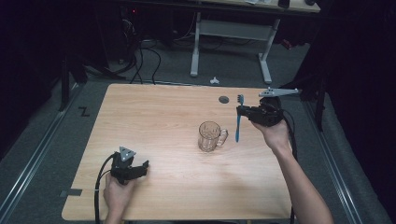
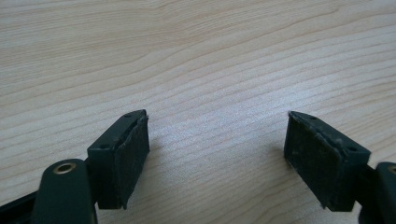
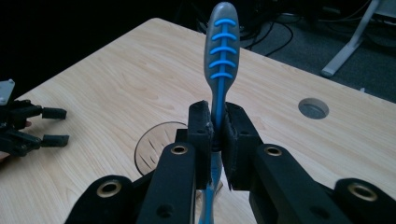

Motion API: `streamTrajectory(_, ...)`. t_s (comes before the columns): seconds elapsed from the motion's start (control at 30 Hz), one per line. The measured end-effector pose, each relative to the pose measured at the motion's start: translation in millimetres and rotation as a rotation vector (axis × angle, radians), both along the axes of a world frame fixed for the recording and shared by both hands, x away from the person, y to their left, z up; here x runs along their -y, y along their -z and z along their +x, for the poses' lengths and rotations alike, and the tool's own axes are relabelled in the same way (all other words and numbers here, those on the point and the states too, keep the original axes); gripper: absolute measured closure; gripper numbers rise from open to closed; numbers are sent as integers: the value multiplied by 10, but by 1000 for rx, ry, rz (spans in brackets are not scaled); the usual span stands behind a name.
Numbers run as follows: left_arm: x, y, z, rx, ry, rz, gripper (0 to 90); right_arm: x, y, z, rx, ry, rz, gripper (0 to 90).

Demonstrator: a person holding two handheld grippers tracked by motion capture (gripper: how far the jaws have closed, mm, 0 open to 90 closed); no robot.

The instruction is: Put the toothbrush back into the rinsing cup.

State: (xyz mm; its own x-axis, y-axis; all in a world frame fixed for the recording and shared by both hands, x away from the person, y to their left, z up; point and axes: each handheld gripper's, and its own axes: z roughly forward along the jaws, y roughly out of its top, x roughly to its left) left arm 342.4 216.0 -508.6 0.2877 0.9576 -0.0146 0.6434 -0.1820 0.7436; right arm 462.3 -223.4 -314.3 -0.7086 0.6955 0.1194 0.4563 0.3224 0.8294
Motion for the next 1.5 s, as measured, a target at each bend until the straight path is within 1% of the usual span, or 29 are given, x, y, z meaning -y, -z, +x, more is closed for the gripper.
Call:
streamTrajectory(0.2, 0, 0, 0, 0, 0, -1, 228, -58, -11, 34, 4, -3, 17, 827)
streamTrajectory(0.33, 0, 0, 0, 0, 0, 0, 228, -118, -14, 53, 19, -5, 24, 827)
streamTrajectory(0.57, 0, 0, 0, 0, 0, -1, 228, -189, 3, 124, 14, 1, 37, 827)
streamTrajectory(0.67, 0, 0, 0, 0, 0, -1, 228, -237, -1, 157, 19, 4, 38, 827)
streamTrajectory(0.87, 0, 0, 0, 0, 2, -1, 228, -328, 12, 227, 25, 12, 19, 827)
streamTrajectory(1.07, 1, 0, -1, 0, 3, 0, 227, -339, 59, 299, 18, 25, 19, 827)
streamTrajectory(1.17, 1, 0, -1, 0, 3, -1, 227, -332, 79, 331, 11, 33, 29, 827)
streamTrajectory(1.3, 1, 0, -1, 0, 3, 0, 228, -339, 103, 357, 6, 39, 37, 827)
streamTrajectory(1.5, 1, 0, -1, 0, 3, 0, 228, -361, 147, 391, 0, 40, 35, 826)
